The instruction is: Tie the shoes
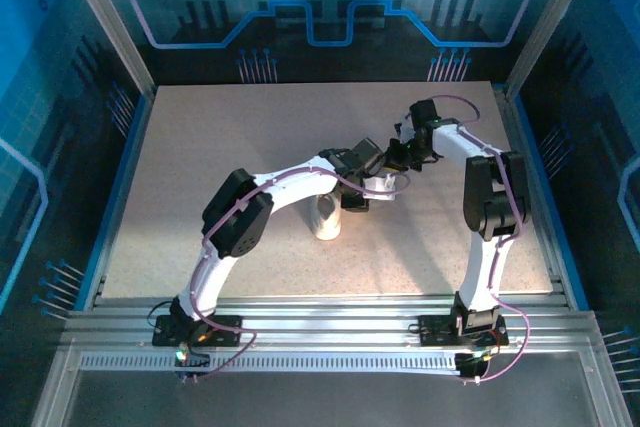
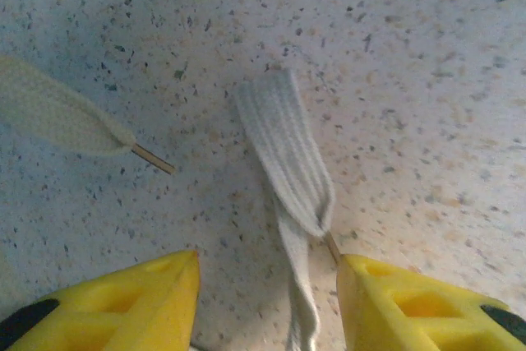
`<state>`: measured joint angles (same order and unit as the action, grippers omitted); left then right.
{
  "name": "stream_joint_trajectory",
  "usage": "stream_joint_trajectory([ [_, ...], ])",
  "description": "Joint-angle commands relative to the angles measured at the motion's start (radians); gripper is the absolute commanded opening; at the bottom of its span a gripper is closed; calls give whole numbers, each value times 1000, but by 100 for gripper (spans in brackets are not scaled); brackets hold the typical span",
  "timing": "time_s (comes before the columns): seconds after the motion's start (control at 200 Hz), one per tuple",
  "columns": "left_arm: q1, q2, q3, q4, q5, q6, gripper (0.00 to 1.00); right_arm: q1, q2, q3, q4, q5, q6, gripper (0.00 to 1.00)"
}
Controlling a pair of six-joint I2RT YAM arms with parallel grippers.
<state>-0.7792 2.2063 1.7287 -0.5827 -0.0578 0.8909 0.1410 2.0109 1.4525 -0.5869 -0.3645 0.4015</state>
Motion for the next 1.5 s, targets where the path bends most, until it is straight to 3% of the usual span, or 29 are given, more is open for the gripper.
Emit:
stream_joint_trajectory([
  [0.0,-1,49,52,0,-8,41,50,-18,19,33,-31,-43,-17,0],
  [0.345,-7,98,55,-49,37,80,48,-37,8,36,-30,-65,-18,0],
  [0.38,-7,102,63,-66,39,82,42,-38,5,36,-30,-66,-18,0],
  [0.445,-6,101,83,-97,31,69,14,-37,-5,35,-30,-70,-15,0],
  [0.53,6,71,104,-124,38,28,0,-39,-37,17,-15,-87,0,0],
  [0.72,48,-67,87,-124,118,-28,0,-40,-154,-67,89,-128,73,0],
  [0.896,55,-163,76,-125,124,-24,0,-40,-207,-107,140,-139,117,0],
  [1.106,60,-243,59,-100,114,-16,0,-26,-260,-131,161,-151,148,0],
  [1.271,98,-271,46,-77,180,-81,0,-14,-336,-223,269,-148,225,0],
  [1.496,53,-279,-42,-11,194,24,0,-6,-314,-183,230,-134,238,0],
])
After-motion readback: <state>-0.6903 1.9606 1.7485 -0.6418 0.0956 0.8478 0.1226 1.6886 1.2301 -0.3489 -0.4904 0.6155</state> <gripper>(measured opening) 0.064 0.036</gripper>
